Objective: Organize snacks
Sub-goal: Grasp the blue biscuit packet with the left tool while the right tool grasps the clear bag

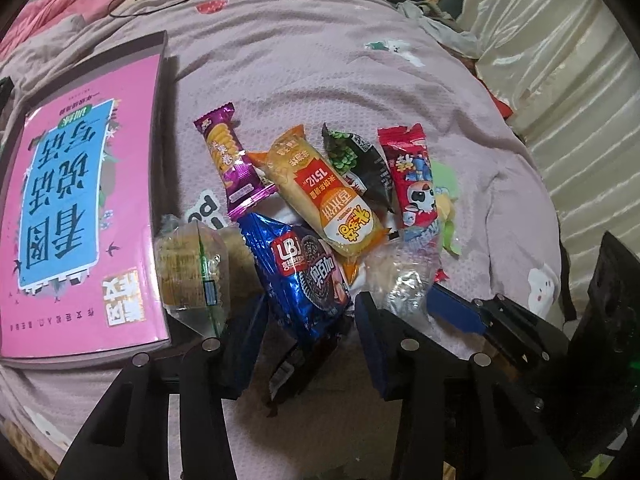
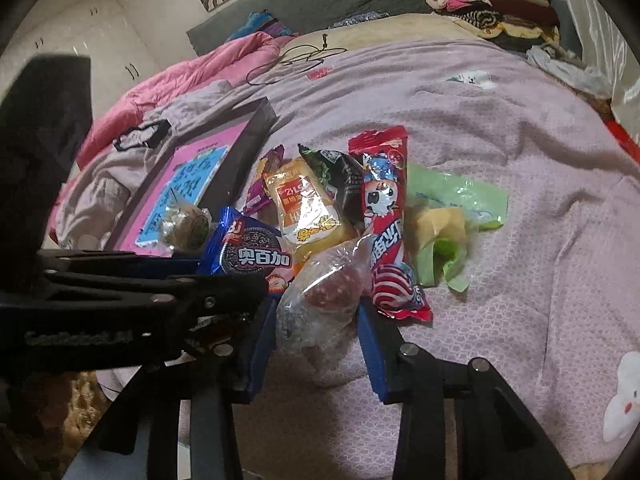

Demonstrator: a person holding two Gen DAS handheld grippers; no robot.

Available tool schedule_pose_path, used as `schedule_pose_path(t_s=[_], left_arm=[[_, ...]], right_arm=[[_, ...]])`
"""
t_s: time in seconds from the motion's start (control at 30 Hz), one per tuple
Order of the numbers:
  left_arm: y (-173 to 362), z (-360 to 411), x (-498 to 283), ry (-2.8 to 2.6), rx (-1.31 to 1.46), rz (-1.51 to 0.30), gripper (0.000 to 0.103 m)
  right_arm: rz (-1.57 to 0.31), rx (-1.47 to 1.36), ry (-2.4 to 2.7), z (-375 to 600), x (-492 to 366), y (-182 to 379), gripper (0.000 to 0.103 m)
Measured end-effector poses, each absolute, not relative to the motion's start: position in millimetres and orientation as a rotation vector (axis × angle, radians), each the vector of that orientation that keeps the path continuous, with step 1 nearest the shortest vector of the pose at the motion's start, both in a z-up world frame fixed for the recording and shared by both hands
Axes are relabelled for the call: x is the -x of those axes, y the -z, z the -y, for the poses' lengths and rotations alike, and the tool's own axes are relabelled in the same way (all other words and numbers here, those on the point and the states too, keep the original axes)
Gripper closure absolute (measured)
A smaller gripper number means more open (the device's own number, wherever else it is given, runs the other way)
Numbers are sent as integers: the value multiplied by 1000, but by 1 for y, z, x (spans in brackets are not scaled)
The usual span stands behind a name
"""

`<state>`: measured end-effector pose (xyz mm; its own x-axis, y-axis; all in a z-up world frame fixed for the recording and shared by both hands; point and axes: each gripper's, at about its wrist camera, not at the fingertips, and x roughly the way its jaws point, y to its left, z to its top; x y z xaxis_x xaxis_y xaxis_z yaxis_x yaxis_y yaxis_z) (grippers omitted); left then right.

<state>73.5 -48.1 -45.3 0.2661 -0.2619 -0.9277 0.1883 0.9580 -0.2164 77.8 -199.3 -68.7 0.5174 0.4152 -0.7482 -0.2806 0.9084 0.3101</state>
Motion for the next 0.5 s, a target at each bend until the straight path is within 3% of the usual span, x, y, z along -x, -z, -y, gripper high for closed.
schedule_pose_path(t_s=[0.33, 0.5], left_arm=[[55, 55, -85, 319, 116, -1290, 68], [55, 50, -86, 324, 141, -1265, 79]], right_arm=[[-887, -217, -426, 213, -69, 62, 64], [-850, -241, -432, 218, -64, 56, 64]])
